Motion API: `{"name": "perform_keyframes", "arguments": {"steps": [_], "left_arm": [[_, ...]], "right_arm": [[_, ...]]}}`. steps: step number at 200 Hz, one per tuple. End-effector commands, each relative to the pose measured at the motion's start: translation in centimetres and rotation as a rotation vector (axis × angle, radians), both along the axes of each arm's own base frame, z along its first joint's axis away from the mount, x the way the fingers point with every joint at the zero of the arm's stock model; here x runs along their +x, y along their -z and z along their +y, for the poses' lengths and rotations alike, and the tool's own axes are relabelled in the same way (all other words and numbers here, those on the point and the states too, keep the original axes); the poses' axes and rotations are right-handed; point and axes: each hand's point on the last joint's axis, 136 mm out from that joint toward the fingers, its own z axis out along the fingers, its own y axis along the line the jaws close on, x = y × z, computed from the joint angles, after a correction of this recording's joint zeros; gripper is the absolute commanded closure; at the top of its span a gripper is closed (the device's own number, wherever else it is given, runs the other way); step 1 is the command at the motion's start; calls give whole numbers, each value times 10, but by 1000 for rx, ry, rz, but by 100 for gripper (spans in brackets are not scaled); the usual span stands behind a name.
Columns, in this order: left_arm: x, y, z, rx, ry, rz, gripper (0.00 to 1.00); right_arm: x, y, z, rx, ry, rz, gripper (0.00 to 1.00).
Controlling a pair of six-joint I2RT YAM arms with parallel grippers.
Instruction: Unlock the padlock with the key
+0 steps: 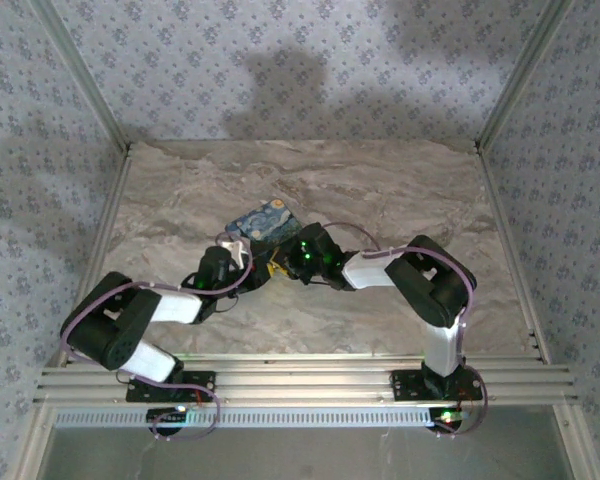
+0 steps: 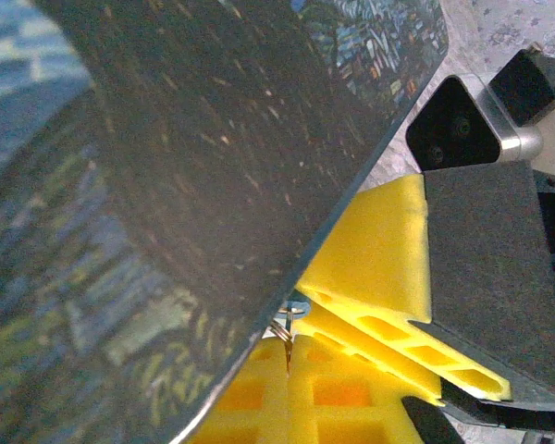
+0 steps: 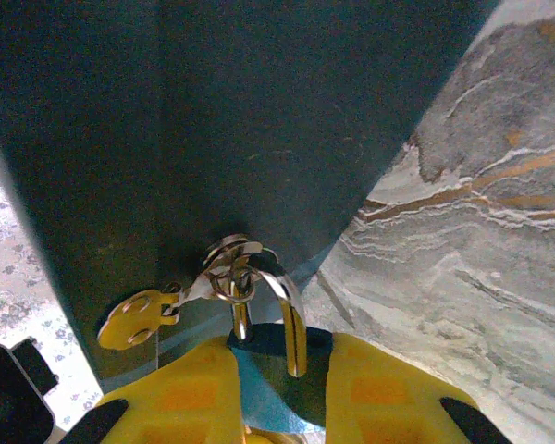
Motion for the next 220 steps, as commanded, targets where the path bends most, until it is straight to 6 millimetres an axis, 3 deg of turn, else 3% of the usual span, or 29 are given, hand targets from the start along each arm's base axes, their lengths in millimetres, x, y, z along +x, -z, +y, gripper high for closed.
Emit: {"name": "perform_keyframes", "arguments": {"steps": [1, 29, 54, 130, 137, 186, 220], "left_arm": [[0, -2, -4, -10, 20, 1, 100], [-2, 1, -1, 33, 23, 14, 74], [-4, 1, 5, 79, 24, 15, 65], [5, -12, 17, 139, -7, -9, 63], [6, -13, 18, 143, -11, -10, 63], [14, -10, 31, 160, -74, 8, 63], [16, -11, 33, 158, -87, 10, 63]], "right_arm": [[-3, -2, 1, 6, -11, 0, 92], [-9, 3, -10, -80, -43, 2, 100], [-14, 6, -23, -189, -116, -2, 100], [-24, -3, -49, -532, -350, -77, 100], [-19, -13, -44, -534, -361, -104, 100], [-24, -15, -57, -718, -491, -148, 100], [-27, -22, -75, -922, -587, -166, 100]]}}
